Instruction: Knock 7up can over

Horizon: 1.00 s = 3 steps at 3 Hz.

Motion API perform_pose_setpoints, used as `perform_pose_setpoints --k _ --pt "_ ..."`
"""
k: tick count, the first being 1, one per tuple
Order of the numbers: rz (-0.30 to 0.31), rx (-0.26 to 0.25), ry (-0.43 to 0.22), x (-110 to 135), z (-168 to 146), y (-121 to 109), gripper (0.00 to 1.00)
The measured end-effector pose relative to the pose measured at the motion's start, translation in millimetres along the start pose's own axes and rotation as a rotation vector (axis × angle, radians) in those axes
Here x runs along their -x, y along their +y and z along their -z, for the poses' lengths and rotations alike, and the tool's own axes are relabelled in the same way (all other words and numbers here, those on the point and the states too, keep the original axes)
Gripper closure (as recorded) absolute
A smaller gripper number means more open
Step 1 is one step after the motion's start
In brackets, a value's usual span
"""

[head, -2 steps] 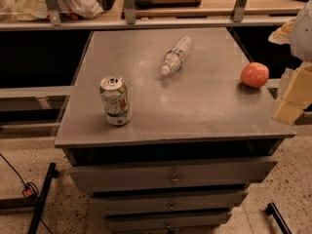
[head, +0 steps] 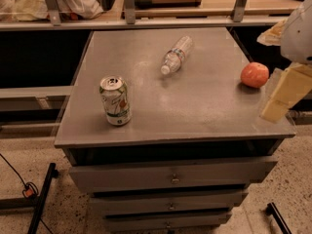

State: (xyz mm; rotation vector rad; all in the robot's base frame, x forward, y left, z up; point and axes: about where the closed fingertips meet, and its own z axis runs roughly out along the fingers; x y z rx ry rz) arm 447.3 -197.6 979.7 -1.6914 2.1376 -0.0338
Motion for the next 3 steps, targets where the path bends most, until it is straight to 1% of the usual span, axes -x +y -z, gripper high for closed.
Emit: perform_pose_setpoints --k 1,2,3 --pt "0.034 0.022 -0.222 36.5 -32.2 -5.1 0.00" --pt "0.079 0.054 -0.433 83.0 -54.9 -2.5 0.00" --pt "0.114 0.090 -0.607 124.8 -67.3 6.1 0.00"
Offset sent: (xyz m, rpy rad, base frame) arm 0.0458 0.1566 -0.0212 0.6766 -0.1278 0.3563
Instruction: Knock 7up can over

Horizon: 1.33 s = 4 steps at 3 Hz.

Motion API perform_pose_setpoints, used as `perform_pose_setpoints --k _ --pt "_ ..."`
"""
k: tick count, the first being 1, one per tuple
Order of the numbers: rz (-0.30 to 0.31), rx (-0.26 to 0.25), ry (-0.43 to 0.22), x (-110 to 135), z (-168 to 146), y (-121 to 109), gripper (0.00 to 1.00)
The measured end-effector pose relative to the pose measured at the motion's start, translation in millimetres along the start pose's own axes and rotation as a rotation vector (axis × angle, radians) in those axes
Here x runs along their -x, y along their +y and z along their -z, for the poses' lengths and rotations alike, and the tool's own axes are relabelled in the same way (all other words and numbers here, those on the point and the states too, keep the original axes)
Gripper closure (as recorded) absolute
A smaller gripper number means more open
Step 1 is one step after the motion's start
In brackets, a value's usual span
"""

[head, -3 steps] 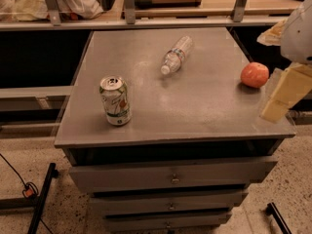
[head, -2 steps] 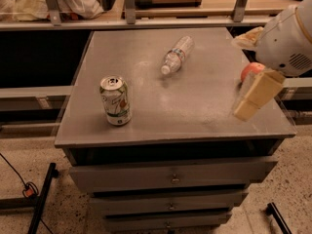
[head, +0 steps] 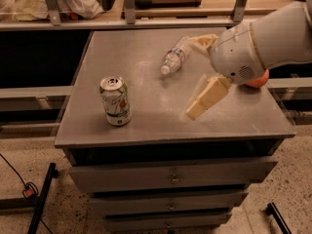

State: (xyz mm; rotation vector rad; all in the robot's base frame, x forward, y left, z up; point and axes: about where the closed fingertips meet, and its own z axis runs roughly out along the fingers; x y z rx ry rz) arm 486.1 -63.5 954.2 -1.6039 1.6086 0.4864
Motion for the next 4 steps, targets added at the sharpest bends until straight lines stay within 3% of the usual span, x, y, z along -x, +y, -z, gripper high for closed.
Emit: perform_pose_setpoints --k 1,3,4 --pt "-0.007 0.059 -0.106 17.0 -35.9 3.2 0.00" --pt "-0.040 0.138 -0.204 37.3 -103.0 1.3 0.00" --pt "-0.048 0.147 -0.247 42.7 -122.5 -2.8 0.00"
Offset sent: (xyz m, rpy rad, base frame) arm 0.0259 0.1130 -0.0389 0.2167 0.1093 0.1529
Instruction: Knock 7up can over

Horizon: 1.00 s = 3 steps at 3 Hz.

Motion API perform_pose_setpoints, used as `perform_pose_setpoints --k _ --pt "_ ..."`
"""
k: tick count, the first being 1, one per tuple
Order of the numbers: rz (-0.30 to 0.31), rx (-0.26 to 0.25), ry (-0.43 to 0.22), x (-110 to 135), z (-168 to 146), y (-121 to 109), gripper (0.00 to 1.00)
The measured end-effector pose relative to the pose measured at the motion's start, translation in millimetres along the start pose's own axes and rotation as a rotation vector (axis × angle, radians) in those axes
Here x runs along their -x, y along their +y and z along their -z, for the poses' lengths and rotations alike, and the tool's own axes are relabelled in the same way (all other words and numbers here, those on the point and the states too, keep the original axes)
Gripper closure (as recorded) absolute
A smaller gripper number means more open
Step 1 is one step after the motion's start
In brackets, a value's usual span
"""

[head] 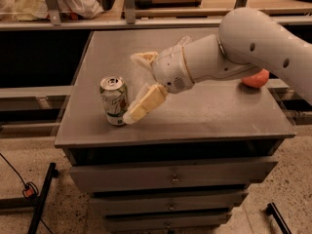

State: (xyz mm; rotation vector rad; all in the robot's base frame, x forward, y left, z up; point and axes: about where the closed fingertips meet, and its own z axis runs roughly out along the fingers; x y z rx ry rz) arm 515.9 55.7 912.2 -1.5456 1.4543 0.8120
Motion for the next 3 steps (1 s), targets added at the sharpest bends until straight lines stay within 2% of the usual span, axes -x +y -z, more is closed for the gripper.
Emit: perform_pose_setpoints --k 2,3 --pt "-0.021 0.015 -0.093 1.3 -20.8 -3.8 0.00" --pt "-0.027 0.028 -0.108 -5.3 -30.0 1.8 0.00"
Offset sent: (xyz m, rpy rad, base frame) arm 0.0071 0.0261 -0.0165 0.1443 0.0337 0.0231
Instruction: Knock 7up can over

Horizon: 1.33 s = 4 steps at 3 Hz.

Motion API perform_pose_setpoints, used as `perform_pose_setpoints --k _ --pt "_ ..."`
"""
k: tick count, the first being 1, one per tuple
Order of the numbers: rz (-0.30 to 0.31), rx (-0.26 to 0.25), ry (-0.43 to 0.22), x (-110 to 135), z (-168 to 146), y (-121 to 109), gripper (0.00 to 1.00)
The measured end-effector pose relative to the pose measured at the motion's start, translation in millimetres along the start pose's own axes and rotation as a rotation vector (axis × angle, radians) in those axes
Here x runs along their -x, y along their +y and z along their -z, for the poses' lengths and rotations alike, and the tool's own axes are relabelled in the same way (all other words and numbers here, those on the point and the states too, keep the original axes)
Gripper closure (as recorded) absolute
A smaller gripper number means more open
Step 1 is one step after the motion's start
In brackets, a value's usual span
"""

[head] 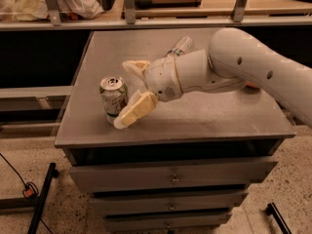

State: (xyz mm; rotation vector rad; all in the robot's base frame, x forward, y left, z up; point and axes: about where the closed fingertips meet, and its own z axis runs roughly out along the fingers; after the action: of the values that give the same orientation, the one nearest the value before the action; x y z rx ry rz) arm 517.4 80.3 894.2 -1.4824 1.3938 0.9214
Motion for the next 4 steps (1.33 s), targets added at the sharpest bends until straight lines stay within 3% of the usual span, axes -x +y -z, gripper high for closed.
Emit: perform_pose_setpoints --k 2,4 --pt "-0.066 0.006 -0.102 -13.6 -20.3 7.8 0.00" --pt "-0.064 -0.017 -0.143 -15.1 -41.3 13.3 0.00"
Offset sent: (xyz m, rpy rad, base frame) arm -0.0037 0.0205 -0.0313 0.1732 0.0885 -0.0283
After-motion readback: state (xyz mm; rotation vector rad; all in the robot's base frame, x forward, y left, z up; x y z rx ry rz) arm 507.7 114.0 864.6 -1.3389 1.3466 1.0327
